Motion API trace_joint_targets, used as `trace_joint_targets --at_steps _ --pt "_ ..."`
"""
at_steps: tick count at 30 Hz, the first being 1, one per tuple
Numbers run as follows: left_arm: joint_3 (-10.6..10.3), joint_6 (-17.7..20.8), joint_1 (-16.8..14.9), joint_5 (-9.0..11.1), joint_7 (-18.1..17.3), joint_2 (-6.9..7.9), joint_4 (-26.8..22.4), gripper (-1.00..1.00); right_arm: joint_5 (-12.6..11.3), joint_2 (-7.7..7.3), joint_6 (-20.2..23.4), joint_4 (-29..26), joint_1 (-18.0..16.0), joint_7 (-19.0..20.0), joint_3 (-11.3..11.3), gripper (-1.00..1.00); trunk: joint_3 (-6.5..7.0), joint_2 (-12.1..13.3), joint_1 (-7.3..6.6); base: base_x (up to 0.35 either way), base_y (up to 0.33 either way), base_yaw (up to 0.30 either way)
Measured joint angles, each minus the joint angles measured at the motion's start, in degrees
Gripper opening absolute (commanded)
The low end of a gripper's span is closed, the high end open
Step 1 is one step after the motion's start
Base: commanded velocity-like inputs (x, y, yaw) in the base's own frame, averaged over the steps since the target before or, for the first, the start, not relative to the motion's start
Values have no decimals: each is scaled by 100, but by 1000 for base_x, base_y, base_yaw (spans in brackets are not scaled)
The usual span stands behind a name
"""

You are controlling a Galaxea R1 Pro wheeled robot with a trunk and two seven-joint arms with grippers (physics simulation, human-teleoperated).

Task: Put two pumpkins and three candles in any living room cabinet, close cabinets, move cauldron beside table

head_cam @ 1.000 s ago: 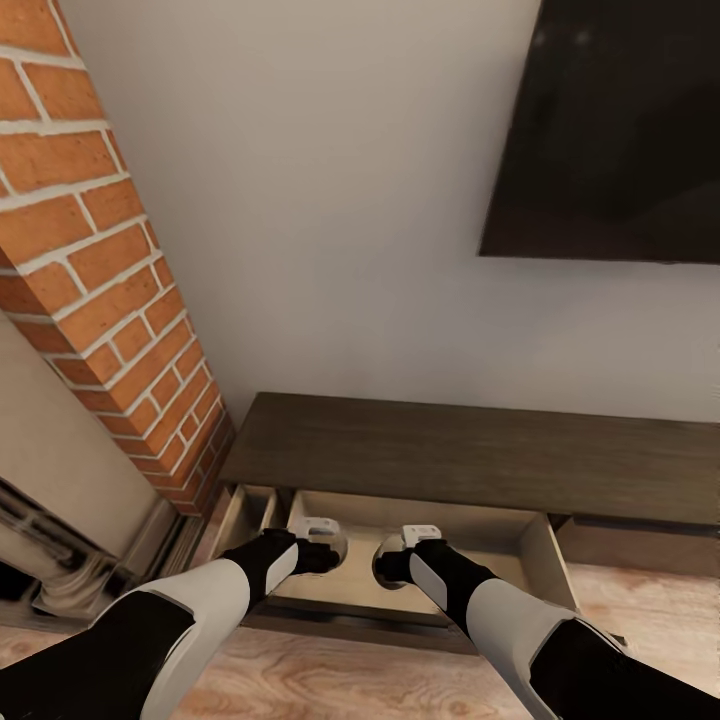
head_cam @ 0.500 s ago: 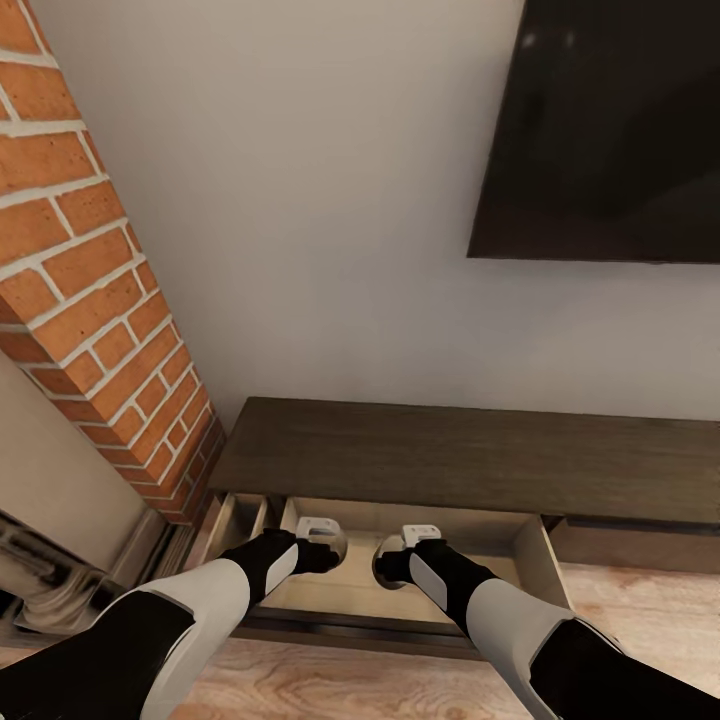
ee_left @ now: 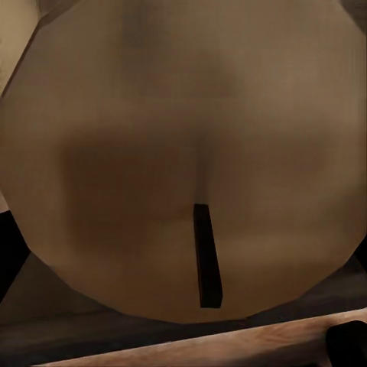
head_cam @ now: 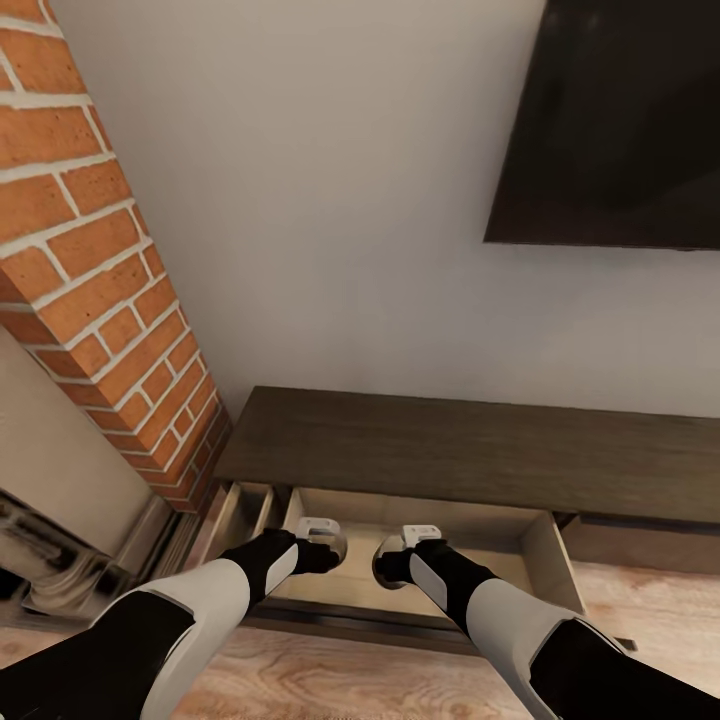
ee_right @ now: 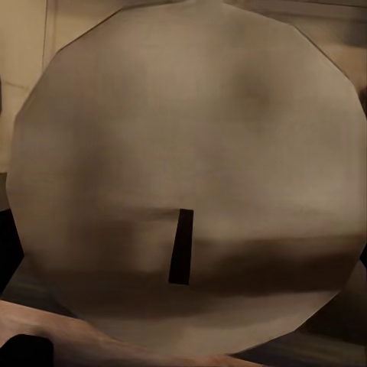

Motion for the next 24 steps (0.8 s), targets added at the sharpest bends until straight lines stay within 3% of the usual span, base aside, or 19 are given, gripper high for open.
trace_joint_targets --at_steps 10,18,24 --pt "5 2 0 -2 1 0 -3 -100 9 0 2 -3 0 1 -6 -100 -87 -82 44 1 0 37" --pt "1 2 0 -1 0 0 -2 -100 7 0 1 -2 0 -1 -5 -100 -87 -82 41 275 0 -2" --pt "5 3 -3 -3 -3 0 -3 -100 8 0 1 -2 0 -4 -5 -100 -88 -82 44 65 0 -154"
